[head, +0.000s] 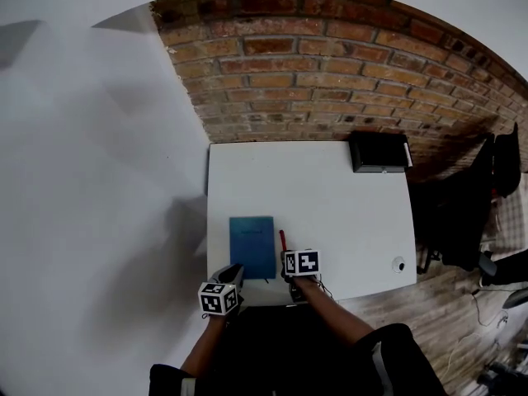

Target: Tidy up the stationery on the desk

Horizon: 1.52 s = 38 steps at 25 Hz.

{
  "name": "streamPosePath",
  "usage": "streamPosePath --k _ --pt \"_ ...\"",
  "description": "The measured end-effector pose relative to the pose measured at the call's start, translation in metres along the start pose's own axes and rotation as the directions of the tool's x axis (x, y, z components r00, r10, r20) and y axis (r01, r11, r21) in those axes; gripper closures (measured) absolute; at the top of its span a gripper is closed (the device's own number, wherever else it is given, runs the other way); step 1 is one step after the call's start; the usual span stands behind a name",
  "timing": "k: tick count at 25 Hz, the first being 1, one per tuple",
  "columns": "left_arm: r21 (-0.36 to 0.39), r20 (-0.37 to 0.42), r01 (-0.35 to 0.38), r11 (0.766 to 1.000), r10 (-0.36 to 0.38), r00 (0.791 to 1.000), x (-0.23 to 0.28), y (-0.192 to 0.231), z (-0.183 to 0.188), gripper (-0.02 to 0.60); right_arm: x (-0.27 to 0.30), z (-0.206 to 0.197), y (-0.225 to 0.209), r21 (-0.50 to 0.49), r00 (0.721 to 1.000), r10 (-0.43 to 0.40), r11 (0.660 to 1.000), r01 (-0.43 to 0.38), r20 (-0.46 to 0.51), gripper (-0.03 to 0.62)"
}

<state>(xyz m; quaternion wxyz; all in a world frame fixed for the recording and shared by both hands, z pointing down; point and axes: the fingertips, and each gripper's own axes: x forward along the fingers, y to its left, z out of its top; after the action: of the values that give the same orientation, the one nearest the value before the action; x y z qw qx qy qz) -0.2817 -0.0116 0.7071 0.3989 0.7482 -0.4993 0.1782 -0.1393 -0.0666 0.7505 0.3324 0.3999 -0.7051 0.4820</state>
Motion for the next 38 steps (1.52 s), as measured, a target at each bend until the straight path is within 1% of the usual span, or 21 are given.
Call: streamPosePath --k 7,13,17,22,29,34,38 --pt "-0.017 0.001 -0.012 1.000 0.012 1.000 -0.003 0.009 0.000 0.523 0.009 -0.001 0.009 0.054 1.000 0.017 0.998 -0.016 -0.025 0.530" --pt "-0.026 -0.006 -0.016 1.000 0.016 1.000 -0.002 0.014 -0.002 0.523 0.014 -0.003 0.016 0.057 0.999 0.021 0.998 -0.018 -0.036 0.530" --pt "-0.032 -0.010 -0.014 0.999 0.014 1.000 0.000 0.015 -0.004 0.523 0.016 -0.002 0.016 0.097 0.999 0.031 0.995 -0.028 -0.036 0.530" --pt "-0.036 -0.015 -0.013 0.999 0.012 1.000 0.002 0.014 -0.007 0.523 0.017 -0.004 0.017 0.170 0.996 0.075 0.983 -0.066 -0.049 0.530" --pt "-0.034 -0.019 -0.009 0.999 0.009 1.000 0.004 0.011 -0.006 0.523 0.015 -0.001 0.018 0.184 0.991 0.132 0.975 -0.124 -0.028 0.528" --pt "-0.035 -0.021 -0.008 0.999 0.007 1.000 0.006 0.012 -0.006 0.523 0.013 0.007 0.015 0.194 0.991 0.134 0.972 -0.131 -0.002 0.528" --pt "-0.036 -0.026 -0.011 0.999 0.010 1.000 0.006 0.012 -0.008 0.523 0.015 0.007 0.015 0.192 0.990 0.143 0.972 -0.137 -0.017 0.528"
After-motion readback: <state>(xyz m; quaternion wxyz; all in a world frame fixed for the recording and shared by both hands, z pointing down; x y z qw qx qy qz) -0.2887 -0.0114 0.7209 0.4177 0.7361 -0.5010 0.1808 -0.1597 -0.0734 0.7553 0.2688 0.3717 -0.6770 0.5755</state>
